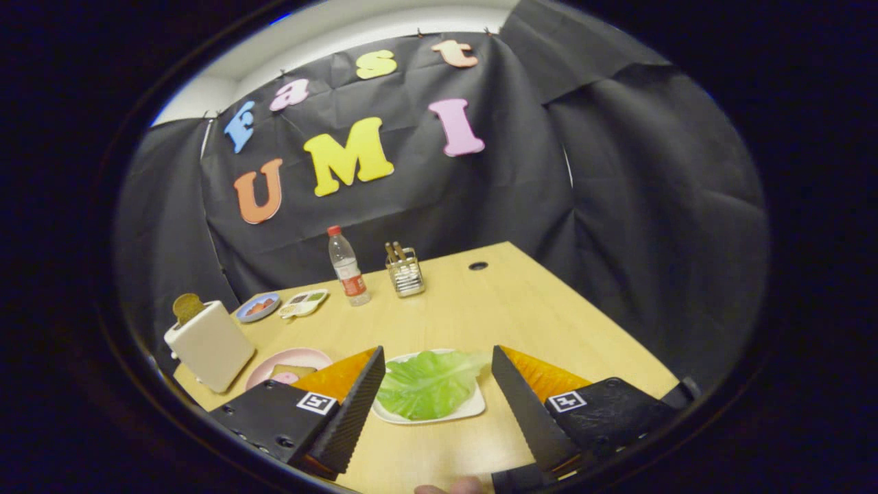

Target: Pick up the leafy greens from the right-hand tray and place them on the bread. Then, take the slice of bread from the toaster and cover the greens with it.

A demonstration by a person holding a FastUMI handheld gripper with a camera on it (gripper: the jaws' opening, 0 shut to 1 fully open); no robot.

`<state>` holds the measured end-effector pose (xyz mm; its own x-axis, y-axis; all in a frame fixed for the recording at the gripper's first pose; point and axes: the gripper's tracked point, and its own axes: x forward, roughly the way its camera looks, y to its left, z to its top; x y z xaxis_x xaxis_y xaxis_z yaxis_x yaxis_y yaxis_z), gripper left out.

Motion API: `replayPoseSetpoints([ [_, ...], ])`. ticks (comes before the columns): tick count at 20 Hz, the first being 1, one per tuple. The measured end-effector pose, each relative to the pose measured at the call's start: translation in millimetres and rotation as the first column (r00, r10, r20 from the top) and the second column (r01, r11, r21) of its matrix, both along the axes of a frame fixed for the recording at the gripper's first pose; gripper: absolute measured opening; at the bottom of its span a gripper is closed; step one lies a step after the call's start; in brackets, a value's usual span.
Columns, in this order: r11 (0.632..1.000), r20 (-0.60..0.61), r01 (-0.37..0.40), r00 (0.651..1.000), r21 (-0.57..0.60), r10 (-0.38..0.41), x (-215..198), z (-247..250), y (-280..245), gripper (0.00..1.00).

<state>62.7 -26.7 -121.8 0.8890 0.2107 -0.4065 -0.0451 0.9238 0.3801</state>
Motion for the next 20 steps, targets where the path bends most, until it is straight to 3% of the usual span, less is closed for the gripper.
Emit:
replayPoseSetpoints([
  [7,0.968,-0.256,0.111,0.965,0.225,-0.051,50.5,-60.7,-13.6,0.96],
  [15,0.903,-0.335,0.169,0.942,0.395,-0.029,84.7,-86.2,-1.6,0.93],
  [19,0.890,-0.348,0.165,0.938,0.426,-0.008,89.2,-93.7,1.7,0.66],
  [20,0.892,-0.351,0.169,0.936,0.420,-0.012,89.9,-97.5,1.5,0.52],
])
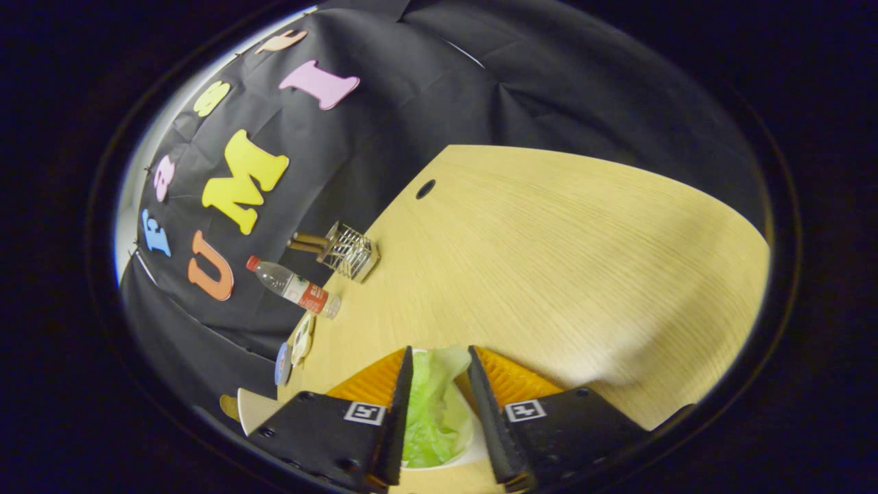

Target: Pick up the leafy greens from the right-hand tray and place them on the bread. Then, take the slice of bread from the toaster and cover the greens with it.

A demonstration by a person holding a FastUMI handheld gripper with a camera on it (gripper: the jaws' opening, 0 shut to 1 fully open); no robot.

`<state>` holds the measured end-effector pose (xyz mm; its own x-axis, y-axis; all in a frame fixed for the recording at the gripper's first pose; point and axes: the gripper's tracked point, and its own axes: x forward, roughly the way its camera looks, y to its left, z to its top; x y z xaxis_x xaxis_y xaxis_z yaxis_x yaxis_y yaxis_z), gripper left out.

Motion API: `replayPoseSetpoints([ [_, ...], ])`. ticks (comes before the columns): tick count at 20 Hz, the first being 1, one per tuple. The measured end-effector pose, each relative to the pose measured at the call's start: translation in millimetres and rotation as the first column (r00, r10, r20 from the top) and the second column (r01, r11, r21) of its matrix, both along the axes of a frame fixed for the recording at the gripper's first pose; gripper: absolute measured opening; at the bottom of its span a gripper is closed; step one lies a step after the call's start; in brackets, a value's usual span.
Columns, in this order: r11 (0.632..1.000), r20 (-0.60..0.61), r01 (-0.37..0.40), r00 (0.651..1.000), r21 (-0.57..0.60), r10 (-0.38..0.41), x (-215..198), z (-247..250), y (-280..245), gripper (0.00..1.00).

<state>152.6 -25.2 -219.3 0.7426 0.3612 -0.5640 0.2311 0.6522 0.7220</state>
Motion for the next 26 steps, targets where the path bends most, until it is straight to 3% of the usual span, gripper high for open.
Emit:
replayPoseSetpoints([
  [3,1.000,-0.006,0.003,1.000,-0.008,-0.003,0.6,0.3,-7.5,0.11],
  [4,1.000,-0.002,-0.002,1.000,-0.018,0.002,-3.9,0.2,-10.6,0.04],
  [6,1.000,0.023,-0.012,1.000,-0.021,0.013,-3.4,8.2,-11.4,0.00],
  [16,0.999,0.234,-0.044,0.972,0.028,0.036,-30.5,114.5,22.0,0.00],
  [26,0.973,0.378,-0.230,0.903,0.022,0.205,-65.9,203.3,166.7,0.00],
])
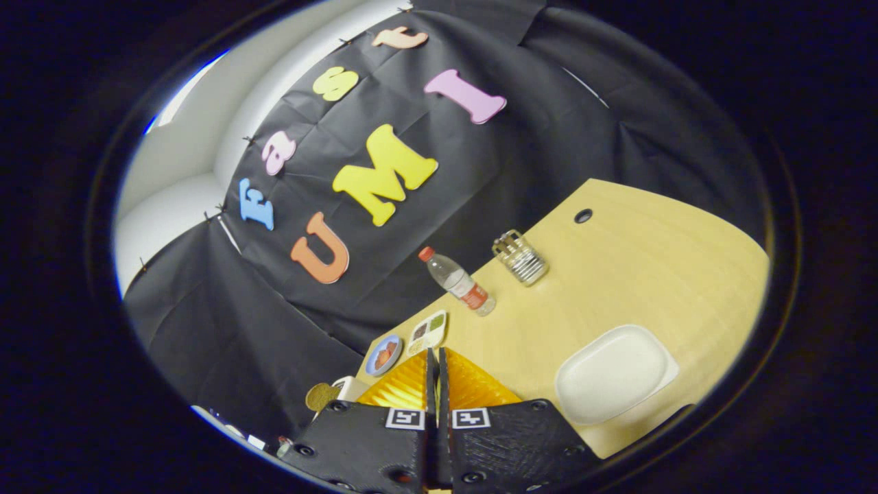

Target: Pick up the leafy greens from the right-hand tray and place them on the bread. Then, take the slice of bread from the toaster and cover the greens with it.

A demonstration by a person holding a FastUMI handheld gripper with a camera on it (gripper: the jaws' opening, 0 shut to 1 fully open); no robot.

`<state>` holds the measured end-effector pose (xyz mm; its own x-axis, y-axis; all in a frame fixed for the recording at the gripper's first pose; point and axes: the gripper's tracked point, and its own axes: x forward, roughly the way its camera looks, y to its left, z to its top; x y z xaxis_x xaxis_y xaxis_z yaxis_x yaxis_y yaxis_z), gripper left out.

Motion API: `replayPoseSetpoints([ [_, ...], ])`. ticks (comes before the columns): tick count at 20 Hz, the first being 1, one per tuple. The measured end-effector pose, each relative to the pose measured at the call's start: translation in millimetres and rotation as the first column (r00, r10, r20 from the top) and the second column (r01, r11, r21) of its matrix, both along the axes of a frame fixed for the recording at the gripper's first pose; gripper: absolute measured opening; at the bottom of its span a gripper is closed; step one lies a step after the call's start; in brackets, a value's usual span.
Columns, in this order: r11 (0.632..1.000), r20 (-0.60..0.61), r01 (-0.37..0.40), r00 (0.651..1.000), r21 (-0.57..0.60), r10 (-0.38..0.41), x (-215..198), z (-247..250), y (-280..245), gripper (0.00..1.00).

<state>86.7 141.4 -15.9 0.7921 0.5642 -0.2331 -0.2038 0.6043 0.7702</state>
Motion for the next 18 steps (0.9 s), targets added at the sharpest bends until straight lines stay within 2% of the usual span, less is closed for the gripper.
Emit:
replayPoseSetpoints([
  [6,0.991,-0.033,-0.125,0.991,0.054,0.127,-13.3,-15.1,99.8,0.00],
  [11,0.979,-0.076,-0.178,0.980,0.102,0.186,-23.8,-39.0,144.4,0.00],
  [15,0.984,-0.124,-0.129,0.982,0.123,0.144,-12.4,-66.9,130.6,0.00],
  [18,0.996,-0.158,-0.070,0.984,0.057,0.078,-3.6,-95.2,106.7,0.00],
])
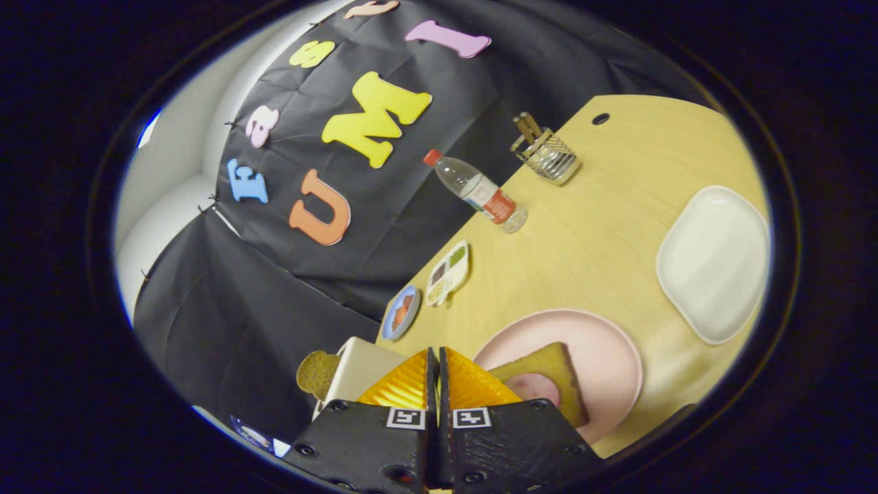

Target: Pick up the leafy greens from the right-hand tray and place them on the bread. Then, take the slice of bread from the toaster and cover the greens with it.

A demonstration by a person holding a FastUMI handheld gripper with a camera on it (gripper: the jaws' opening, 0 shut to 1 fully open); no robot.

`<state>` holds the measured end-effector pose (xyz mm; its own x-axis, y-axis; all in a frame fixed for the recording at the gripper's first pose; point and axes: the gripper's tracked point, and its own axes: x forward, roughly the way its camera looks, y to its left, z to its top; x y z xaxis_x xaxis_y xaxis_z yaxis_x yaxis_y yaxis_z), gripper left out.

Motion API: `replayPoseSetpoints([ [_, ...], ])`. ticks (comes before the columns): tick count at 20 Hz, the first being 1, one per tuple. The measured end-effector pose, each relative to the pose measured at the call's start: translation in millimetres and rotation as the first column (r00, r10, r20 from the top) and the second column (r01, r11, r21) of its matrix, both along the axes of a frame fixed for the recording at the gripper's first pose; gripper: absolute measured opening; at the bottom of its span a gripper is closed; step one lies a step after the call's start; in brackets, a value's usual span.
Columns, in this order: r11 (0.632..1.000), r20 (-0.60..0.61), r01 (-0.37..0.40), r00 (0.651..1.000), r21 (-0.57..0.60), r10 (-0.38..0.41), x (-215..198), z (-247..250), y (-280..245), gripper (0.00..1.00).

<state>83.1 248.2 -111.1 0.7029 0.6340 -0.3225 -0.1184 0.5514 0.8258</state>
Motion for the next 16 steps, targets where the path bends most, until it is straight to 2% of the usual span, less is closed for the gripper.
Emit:
replayPoseSetpoints([
  [5,0.993,-0.021,0.041,0.999,-0.111,-0.043,6.0,-38.1,-23.4,0.00],
  [9,0.975,0.019,0.055,0.998,-0.216,-0.052,2.9,-46.7,-35.0,0.08],
  [10,0.970,0.030,0.059,0.998,-0.236,-0.054,3.3,-47.9,-37.5,0.18],
  [11,0.964,0.038,0.067,0.998,-0.258,-0.059,2.4,-48.6,-41.0,0.23],
  [13,0.945,0.069,0.095,0.995,-0.313,-0.077,-0.6,-47.2,-53.3,0.52],
  [16,0.887,0.191,0.196,0.974,-0.418,-0.125,-1.9,-21.0,-74.0,0.94],
])
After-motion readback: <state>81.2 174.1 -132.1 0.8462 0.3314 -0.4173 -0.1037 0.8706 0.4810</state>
